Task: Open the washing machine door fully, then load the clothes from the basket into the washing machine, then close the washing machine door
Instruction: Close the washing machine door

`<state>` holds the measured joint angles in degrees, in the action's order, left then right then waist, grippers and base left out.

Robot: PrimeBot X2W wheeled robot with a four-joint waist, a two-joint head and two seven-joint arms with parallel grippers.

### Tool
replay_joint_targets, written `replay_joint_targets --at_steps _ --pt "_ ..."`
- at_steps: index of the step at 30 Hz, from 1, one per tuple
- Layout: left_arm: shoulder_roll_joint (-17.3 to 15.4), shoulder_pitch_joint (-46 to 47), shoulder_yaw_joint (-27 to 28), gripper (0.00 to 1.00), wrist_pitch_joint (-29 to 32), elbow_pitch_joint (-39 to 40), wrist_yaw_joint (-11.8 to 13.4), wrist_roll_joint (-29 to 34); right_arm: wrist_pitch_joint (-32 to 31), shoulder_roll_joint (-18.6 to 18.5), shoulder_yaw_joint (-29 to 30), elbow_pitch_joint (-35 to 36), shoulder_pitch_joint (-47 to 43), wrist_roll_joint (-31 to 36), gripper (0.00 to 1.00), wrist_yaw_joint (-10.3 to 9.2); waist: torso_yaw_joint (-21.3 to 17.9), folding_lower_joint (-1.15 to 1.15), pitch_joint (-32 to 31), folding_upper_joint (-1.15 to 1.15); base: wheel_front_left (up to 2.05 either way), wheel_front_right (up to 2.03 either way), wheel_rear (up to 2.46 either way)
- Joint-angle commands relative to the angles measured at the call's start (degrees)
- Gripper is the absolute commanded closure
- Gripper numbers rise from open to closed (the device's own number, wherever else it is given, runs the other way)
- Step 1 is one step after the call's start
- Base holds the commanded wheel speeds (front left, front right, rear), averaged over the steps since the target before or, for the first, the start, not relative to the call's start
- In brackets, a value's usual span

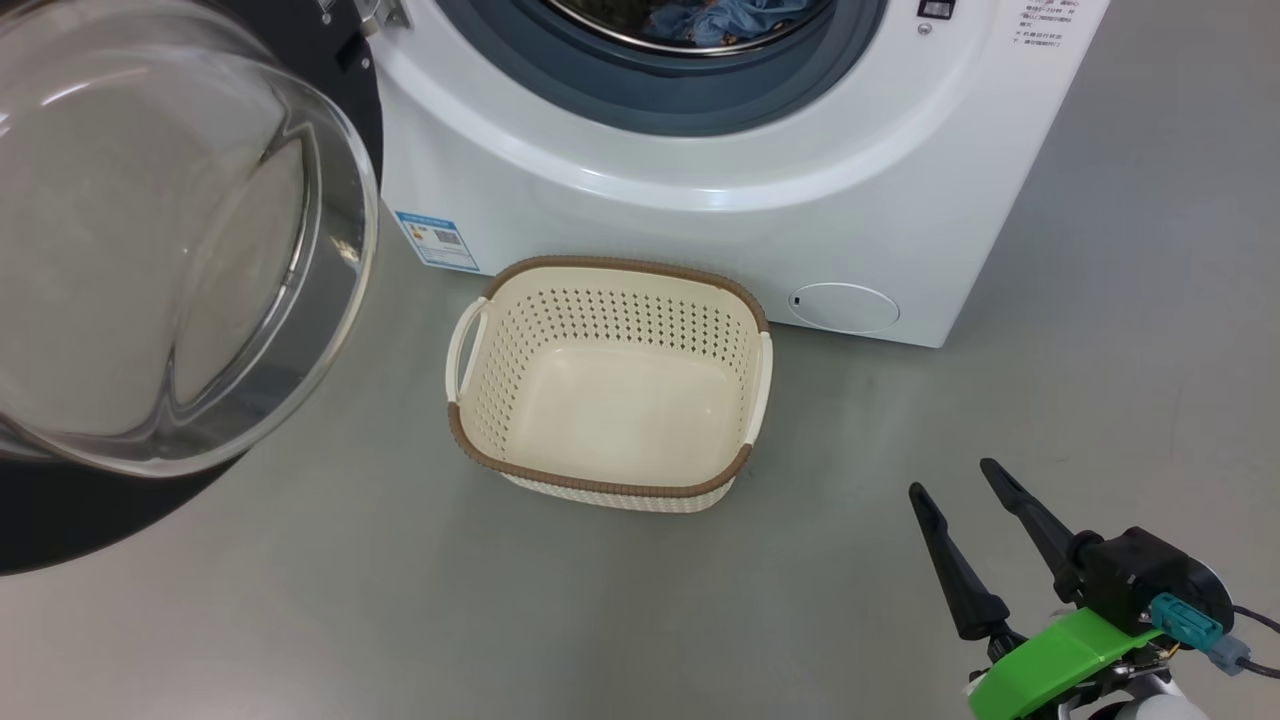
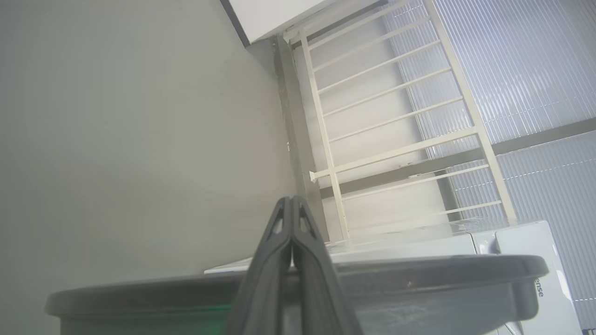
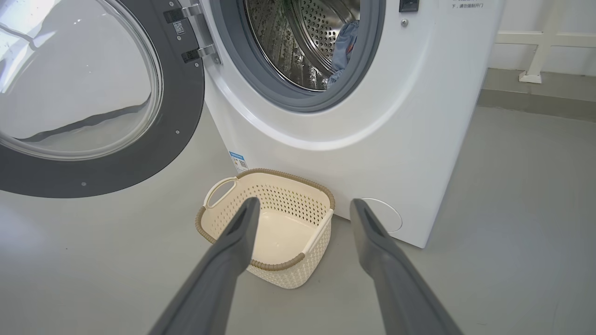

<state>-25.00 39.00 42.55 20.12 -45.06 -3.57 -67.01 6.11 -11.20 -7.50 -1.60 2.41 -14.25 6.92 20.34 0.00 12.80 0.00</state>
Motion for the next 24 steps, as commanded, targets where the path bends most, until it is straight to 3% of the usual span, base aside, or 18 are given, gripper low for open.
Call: replay_joint_targets --at_steps 1,24 --pt "-4.2 -0.9 0.8 1.00 1.0 2.3 -0.7 -1.0 -0.1 -0.6 -1.6 1.7 1.0 0.2 0.00 0.57 -0.1 0.00 0.0 0.00 0.00 0.00 0.00" --pt "-2.1 -4.6 -0.5 1.00 9.0 7.2 -1.3 -3.6 -1.0 -0.9 -1.7 2.7 0.8 -0.1 0.00 0.57 -0.7 0.00 0.4 0.00 0.00 0.00 0.00"
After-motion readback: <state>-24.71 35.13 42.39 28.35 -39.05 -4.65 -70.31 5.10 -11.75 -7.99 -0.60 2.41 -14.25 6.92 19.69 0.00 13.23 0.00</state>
